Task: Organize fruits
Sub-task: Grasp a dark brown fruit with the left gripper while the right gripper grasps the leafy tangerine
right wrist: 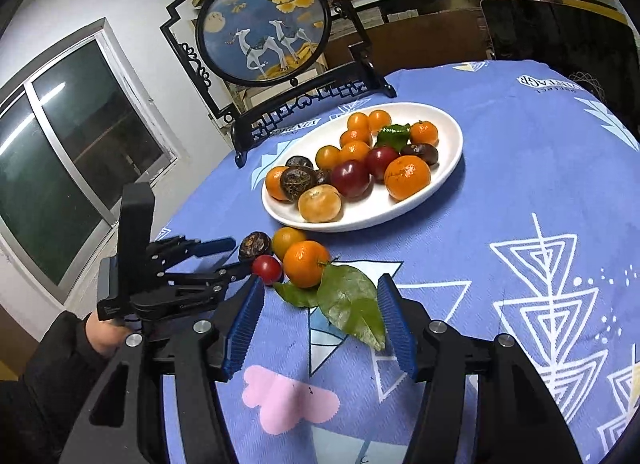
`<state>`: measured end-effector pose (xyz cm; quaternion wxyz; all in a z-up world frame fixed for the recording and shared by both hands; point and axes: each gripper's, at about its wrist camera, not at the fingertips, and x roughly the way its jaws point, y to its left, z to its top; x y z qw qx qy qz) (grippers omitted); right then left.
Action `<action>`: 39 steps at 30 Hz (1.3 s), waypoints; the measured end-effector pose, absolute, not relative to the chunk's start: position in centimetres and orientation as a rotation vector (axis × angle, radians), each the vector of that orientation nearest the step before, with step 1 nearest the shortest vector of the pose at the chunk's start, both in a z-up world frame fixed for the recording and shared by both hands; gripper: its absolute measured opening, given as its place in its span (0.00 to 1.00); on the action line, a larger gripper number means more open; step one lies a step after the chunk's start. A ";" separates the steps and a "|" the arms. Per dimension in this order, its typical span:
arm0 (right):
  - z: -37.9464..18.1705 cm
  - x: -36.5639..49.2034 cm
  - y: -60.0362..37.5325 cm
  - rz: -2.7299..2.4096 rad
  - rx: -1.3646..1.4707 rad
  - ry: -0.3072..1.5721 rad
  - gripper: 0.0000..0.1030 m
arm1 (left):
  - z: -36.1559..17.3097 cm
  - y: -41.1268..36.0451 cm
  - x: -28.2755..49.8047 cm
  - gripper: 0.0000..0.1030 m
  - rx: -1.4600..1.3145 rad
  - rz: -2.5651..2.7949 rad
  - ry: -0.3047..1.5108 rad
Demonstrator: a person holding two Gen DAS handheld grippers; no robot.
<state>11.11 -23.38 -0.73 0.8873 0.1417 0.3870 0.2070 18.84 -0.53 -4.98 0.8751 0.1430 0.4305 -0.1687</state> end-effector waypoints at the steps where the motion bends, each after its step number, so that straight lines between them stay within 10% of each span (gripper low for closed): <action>1: -0.9 11.2 -23.3 0.431 0.294 0.812 0.58 | -5.0 -0.8 19.1 0.54 0.301 -0.364 0.899; 27: -3.6 16.5 -15.8 0.432 -0.060 0.911 0.57 | -1.1 2.8 18.0 0.41 0.045 -0.448 0.731; 31: -4.5 17.1 -15.8 0.443 -0.038 0.923 0.39 | -1.4 2.7 18.3 0.41 0.045 -0.443 0.748; 39: -3.1 15.1 -18.3 0.470 0.096 0.885 0.38 | -1.0 3.1 17.9 0.41 0.027 -0.439 0.726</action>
